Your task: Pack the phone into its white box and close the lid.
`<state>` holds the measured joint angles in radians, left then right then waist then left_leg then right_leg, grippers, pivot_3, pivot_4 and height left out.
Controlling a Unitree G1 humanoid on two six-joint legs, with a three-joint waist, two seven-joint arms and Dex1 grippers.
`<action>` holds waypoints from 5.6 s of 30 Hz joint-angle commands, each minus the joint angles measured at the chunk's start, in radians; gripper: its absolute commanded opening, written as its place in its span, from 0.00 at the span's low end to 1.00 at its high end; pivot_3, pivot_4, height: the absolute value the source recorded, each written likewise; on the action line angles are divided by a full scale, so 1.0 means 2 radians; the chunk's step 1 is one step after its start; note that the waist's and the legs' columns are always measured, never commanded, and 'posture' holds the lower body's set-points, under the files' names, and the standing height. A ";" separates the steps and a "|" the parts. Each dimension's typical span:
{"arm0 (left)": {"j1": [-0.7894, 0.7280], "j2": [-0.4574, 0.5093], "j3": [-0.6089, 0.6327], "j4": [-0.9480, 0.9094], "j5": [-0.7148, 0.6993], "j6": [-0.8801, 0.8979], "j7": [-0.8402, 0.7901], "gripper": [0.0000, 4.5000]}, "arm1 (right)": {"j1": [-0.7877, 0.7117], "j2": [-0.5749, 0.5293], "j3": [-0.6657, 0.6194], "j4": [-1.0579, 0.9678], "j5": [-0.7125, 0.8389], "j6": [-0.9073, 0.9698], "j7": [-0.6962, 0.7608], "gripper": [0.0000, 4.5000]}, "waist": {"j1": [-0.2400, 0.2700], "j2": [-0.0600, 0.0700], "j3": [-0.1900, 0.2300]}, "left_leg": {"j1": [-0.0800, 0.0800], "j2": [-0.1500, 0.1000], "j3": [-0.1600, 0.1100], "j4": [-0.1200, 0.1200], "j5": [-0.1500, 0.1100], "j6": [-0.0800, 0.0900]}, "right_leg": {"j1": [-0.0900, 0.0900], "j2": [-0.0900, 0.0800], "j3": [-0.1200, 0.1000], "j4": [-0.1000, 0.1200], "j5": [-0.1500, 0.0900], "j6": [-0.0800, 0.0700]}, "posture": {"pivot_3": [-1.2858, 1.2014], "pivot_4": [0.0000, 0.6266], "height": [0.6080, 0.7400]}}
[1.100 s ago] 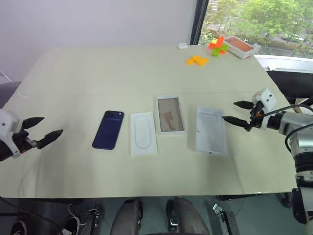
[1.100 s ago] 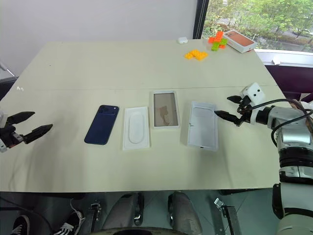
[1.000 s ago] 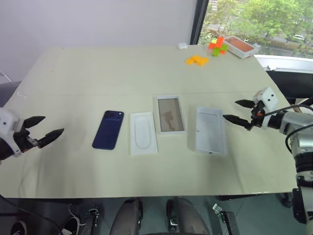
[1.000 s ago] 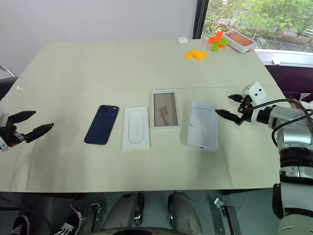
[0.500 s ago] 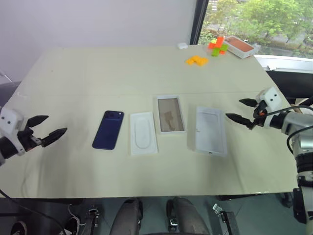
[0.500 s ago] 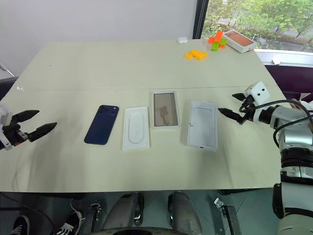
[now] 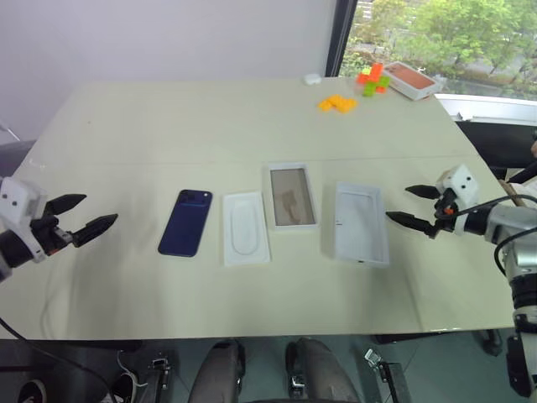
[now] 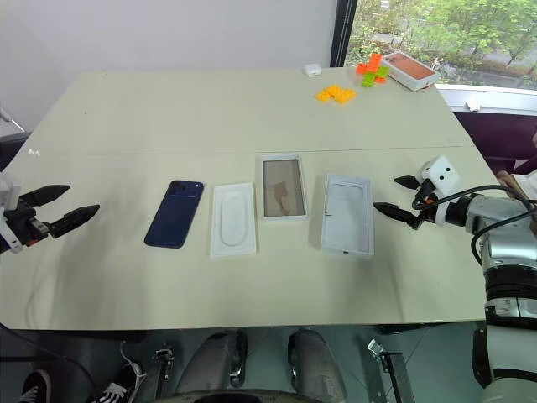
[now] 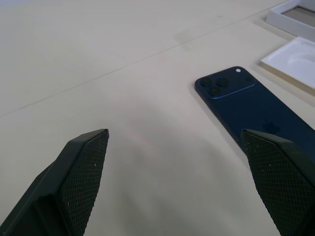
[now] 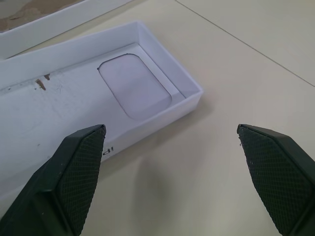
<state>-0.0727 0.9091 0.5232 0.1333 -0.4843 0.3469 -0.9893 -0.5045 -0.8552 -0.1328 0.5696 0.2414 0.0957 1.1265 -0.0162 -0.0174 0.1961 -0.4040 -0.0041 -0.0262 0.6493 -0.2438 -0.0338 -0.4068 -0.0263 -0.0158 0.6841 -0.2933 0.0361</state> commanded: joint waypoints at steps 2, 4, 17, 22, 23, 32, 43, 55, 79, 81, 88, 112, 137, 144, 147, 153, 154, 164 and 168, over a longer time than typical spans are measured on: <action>-0.025 -0.005 -0.001 -0.012 -0.003 0.011 0.029 1.00 | -0.015 0.003 -0.013 -0.047 0.015 0.015 -0.009 0.99 | 0.001 0.000 0.000 | 0.000 0.000 0.000 0.000 0.000 0.000 | 0.000 0.000 0.000 0.000 0.000 0.000 | 0.52 0.24 1.00; -0.039 -0.013 -0.002 -0.016 -0.009 0.029 0.048 1.00 | -0.016 0.011 -0.010 -0.068 0.020 0.027 -0.013 0.99 | 0.002 0.000 0.000 | 0.000 0.000 0.000 0.000 0.000 0.000 | 0.000 0.000 0.000 0.000 0.000 0.000 | 0.52 0.24 1.00; -0.054 -0.055 -0.023 -0.171 -0.134 0.262 0.123 1.00 | -0.021 0.044 0.049 -0.197 0.014 0.060 0.001 0.99 | 0.002 0.000 0.000 | 0.000 0.000 0.000 0.001 0.000 0.000 | 0.000 0.000 0.000 0.001 0.000 0.000 | 0.52 0.24 1.00; -0.087 -0.084 -0.051 -0.232 -0.183 0.353 0.198 1.00 | -0.035 0.059 0.092 -0.240 0.012 0.063 0.020 0.99 | 0.002 0.000 0.000 | 0.000 0.000 0.000 0.001 0.000 0.000 | 0.001 0.000 0.000 0.001 0.000 0.001 | 0.52 0.24 1.00; -0.091 -0.086 -0.065 -0.238 -0.175 0.359 0.211 1.00 | -0.037 0.062 0.097 -0.244 0.012 0.065 0.022 0.99 | 0.002 0.000 0.000 | 0.000 0.000 0.000 0.001 0.000 0.000 | 0.001 0.000 0.000 0.001 0.000 0.001 | 0.52 0.24 1.00; -0.139 -0.196 -0.123 -0.236 -0.163 0.445 0.347 1.00 | -0.041 0.081 0.114 -0.241 0.010 0.070 0.028 0.99 | 0.003 -0.001 0.000 | 0.000 0.000 0.000 0.002 0.000 0.000 | 0.001 0.001 0.000 0.001 0.000 0.001 | 0.52 0.24 1.00; -0.147 -0.280 -0.118 -0.217 -0.168 0.487 0.419 1.00 | -0.038 0.084 0.112 -0.232 0.006 0.063 0.019 0.99 | 0.002 -0.001 0.000 | 0.001 0.000 0.000 0.002 0.000 0.000 | 0.001 0.001 0.001 0.001 0.001 0.001 | 0.52 0.24 1.00; -0.169 -0.328 -0.097 -0.186 -0.170 0.522 0.440 0.89 | -0.042 0.092 0.111 -0.231 0.003 0.057 0.010 1.00 | 0.003 -0.001 0.000 | 0.006 0.000 0.000 0.001 0.000 0.000 | 0.007 0.001 0.001 0.000 0.000 0.001 | 0.52 0.24 1.00; -0.264 -0.376 0.073 -0.128 -0.237 0.576 0.483 0.01 | -0.034 0.087 0.105 -0.242 0.010 0.067 0.005 1.00 | 0.003 -0.002 0.000 | 0.006 0.000 0.000 0.000 0.000 0.000 | 0.006 0.001 0.001 -0.001 0.000 0.001 | 0.52 0.24 1.00; -0.279 -0.385 0.088 -0.121 -0.243 0.585 0.494 0.01 | -0.034 0.085 0.105 -0.240 0.011 0.068 0.008 1.00 | 0.003 -0.002 0.000 | 0.006 -0.001 0.000 0.000 0.000 0.000 | 0.007 0.001 0.001 -0.001 0.000 0.001 | 0.52 0.24 1.00; -0.340 -0.419 0.000 -0.053 -0.179 0.521 0.504 0.01 | -0.049 0.077 0.094 -0.189 0.010 0.069 0.012 1.00 | 0.004 -0.003 0.001 | 0.005 -0.001 0.000 0.000 0.000 0.000 | 0.007 0.000 0.001 -0.002 0.001 0.003 | 0.52 0.24 1.00; -0.418 -0.475 -0.068 0.100 -0.115 0.441 0.510 0.01 | -0.047 0.090 0.090 -0.188 0.003 0.053 -0.026 1.00 | 0.002 -0.003 0.001 | 0.004 -0.001 0.000 -0.001 0.002 -0.004 | 0.005 0.000 0.001 -0.002 0.000 0.003 | 0.52 0.24 1.00; -0.447 -0.458 -0.101 0.088 -0.101 0.435 0.457 0.88 | -0.052 0.099 0.094 -0.181 0.000 0.049 -0.035 1.00 | 0.002 -0.003 0.001 | 0.004 -0.001 0.000 -0.001 0.002 -0.004 | 0.005 0.000 0.001 -0.002 0.000 0.003 | 0.52 0.24 1.00; -0.443 -0.419 -0.140 0.024 -0.115 0.490 0.405 0.88 | -0.056 0.105 0.093 -0.178 -0.002 0.053 -0.037 1.00 | 0.001 -0.003 0.001 | 0.004 -0.001 0.000 -0.002 0.003 -0.005 | 0.005 0.000 0.001 -0.002 0.000 0.003 | 0.52 0.24 1.00; -0.427 -0.357 -0.211 -0.023 -0.086 0.460 0.350 0.88 | -0.061 0.108 0.094 -0.171 -0.006 0.059 -0.044 1.00 | 0.000 -0.003 0.001 | 0.004 -0.001 0.000 -0.002 0.003 -0.006 | 0.005 0.001 0.001 -0.002 0.000 0.003 | 0.52 0.24 1.00; -0.389 -0.268 -0.257 -0.077 -0.058 0.385 0.265 0.88 | -0.070 0.120 0.095 -0.175 -0.007 0.065 -0.055 1.00 | 0.000 -0.003 0.001 | 0.005 -0.001 0.000 -0.003 0.003 -0.007 | 0.005 0.001 0.001 -0.002 0.000 0.003 | 0.52 0.24 1.00; -0.383 -0.260 -0.258 -0.082 -0.052 0.366 0.257 0.88 | -0.070 0.122 0.095 -0.177 -0.006 0.068 -0.055 1.00 | 0.001 -0.003 0.001 | 0.005 -0.001 0.000 -0.003 0.003 -0.007 | 0.005 0.001 0.001 -0.002 0.000 0.003 | 0.52 0.24 1.00; -0.278 -0.166 -0.187 -0.107 -0.026 0.179 0.154 0.90 | -0.123 0.169 0.120 -0.122 -0.054 0.073 -0.112 0.57 | -0.003 -0.003 0.001 | 0.004 -0.001 0.000 -0.003 0.001 -0.002 | 0.004 0.000 0.002 -0.002 0.000 0.003 | 0.52 0.24 1.00; -0.241 -0.159 -0.172 -0.119 -0.018 0.138 0.145 0.90 | -0.144 0.181 0.162 -0.078 -0.116 0.020 -0.136 0.09 | 0.003 -0.002 0.001 | 0.002 0.000 0.000 -0.002 0.001 -0.002 | 0.002 0.001 0.002 -0.002 0.001 0.003 | 0.52 0.24 1.00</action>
<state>-0.5494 0.5841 0.1549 -0.0552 -0.5162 0.6652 -0.6868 -0.7689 -0.5004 0.1682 0.4049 0.0508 0.1865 0.8713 -0.0103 -0.0222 0.1988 -0.4027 -0.0051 -0.0254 0.6460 -0.2419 -0.0375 -0.4056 -0.0253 -0.0120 0.6802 -0.2922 0.0413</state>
